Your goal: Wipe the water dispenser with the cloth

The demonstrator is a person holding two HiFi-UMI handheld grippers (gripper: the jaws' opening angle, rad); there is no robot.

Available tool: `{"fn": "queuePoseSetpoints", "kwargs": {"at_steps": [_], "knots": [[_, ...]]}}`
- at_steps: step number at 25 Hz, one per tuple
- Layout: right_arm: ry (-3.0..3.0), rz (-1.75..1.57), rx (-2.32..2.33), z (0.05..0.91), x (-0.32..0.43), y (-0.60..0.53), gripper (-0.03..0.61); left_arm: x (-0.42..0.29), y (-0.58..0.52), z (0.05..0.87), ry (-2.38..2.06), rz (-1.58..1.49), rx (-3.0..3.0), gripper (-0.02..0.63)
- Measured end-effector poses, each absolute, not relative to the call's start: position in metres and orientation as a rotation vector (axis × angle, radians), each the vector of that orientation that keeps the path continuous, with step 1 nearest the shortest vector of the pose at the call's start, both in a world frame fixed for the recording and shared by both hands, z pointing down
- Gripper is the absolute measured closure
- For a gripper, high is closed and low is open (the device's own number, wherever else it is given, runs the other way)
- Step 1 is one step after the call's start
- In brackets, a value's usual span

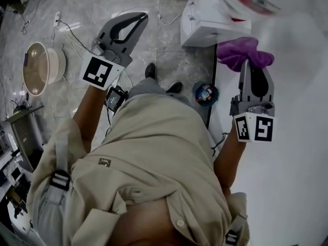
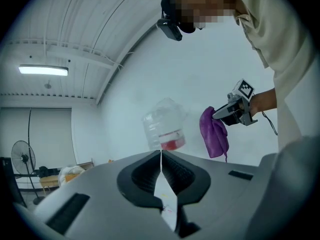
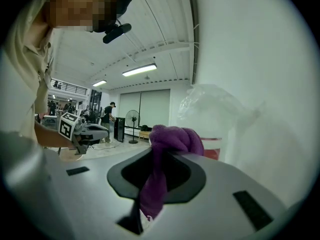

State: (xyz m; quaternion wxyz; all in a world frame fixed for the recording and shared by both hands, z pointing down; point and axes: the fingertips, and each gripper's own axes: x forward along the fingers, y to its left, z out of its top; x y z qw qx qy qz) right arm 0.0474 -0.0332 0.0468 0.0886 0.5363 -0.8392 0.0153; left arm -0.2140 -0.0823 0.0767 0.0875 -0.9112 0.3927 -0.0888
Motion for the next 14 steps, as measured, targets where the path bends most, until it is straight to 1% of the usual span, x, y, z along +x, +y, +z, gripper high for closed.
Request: {"fn": "queuePoseSetpoints", "kwargs": {"at_steps": [5, 14], "knots": [[-2.525, 0.034, 1.576, 0.025, 0.043, -0.025, 0.514, -0.197, -0.081, 0.059, 1.094, -0.252, -2.724, 0.591], [-2.593, 0.124, 1.576, 0.019, 0.084, 0.0, 0.512, -0.098, -0.046, 0.049, 0.756, -0.285, -2.819, 0.591]]}}
